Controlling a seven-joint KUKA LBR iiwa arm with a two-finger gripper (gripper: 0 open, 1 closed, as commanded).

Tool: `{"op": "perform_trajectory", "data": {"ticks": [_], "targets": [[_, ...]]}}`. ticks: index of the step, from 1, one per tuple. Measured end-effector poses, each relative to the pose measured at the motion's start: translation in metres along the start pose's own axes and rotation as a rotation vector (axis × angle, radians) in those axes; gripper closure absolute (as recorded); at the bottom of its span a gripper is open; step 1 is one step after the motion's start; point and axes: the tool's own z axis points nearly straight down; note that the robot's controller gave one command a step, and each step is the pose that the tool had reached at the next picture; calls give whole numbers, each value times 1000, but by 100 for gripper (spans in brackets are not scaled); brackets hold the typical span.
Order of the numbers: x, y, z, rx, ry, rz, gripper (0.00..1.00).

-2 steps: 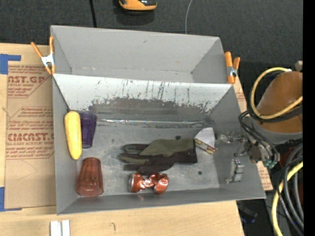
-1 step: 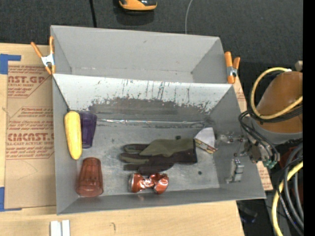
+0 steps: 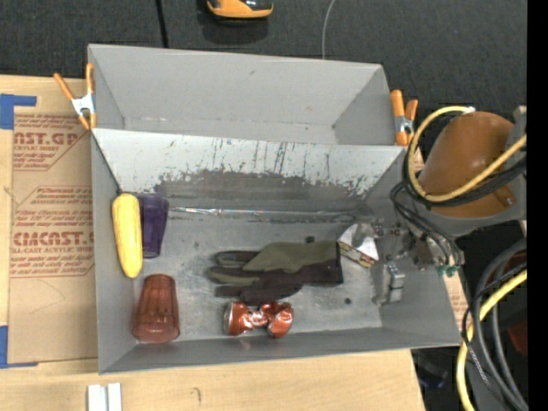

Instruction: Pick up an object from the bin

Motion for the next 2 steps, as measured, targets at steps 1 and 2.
{"op": "perform_trajectory", "data": {"ticks": [1,2], "targets": [[-19,21,30,-5,-3,-69,0],[-21,26,41,-4,1,-262,0]]}}
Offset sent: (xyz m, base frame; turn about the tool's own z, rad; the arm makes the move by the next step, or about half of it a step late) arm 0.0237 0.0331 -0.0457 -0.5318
